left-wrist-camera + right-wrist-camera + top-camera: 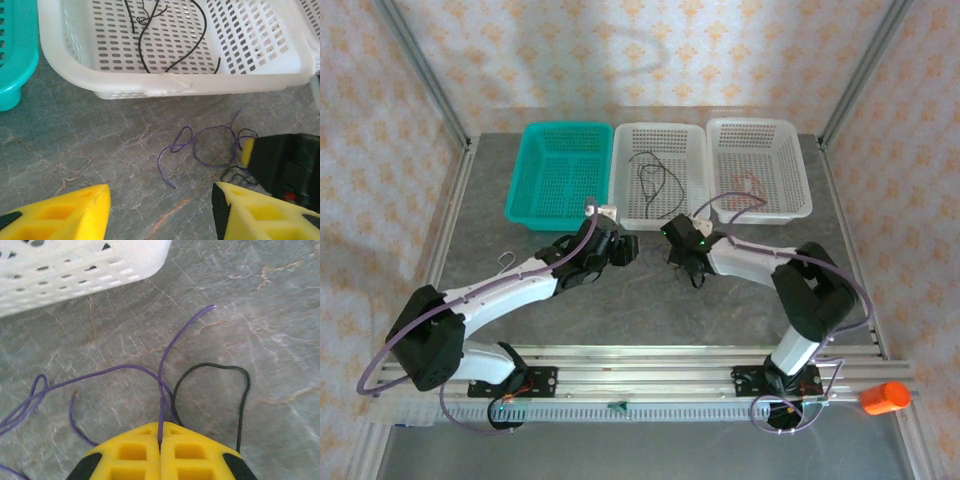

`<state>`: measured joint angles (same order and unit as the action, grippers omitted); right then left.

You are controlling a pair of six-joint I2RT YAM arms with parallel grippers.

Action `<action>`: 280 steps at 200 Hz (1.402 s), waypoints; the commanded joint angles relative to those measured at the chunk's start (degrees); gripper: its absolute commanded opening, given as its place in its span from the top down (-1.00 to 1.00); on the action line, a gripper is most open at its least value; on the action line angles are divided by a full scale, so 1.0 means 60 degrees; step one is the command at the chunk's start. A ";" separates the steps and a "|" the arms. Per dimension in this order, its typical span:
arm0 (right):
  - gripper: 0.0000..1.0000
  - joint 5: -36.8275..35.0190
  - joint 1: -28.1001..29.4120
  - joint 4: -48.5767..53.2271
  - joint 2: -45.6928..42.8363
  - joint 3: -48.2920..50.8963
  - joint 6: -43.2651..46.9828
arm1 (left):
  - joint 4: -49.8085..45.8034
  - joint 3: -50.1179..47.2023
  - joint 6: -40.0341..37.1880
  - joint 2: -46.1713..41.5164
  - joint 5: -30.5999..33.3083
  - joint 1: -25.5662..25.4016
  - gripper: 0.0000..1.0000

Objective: Untangle the cables

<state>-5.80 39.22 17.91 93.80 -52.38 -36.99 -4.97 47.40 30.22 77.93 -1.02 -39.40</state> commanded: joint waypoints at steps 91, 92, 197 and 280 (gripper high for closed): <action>1.00 0.1173 0.0014 0.0027 -0.3438 0.2009 0.3385 | 0.0941 0.0822 -0.0915 0.2431 -0.1724 -0.0980 -0.12; 1.00 0.1173 0.0013 0.0022 -0.3442 0.2015 0.3383 | 0.0914 0.0856 -0.0932 0.2470 -0.1693 -0.1008 -0.12; 1.00 0.1275 0.0011 -0.0290 -0.3994 0.2604 0.2924 | -0.0748 0.2753 -0.2221 0.4222 0.0512 -0.1476 -0.14; 1.00 0.1392 -0.0106 -0.0333 -0.4231 0.2746 0.2986 | -0.0592 0.3048 -0.4009 0.4936 -0.1426 -0.0955 -0.49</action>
<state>2.72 39.07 16.62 70.04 -36.73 -18.79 -7.22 63.24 9.85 106.30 -6.76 -46.28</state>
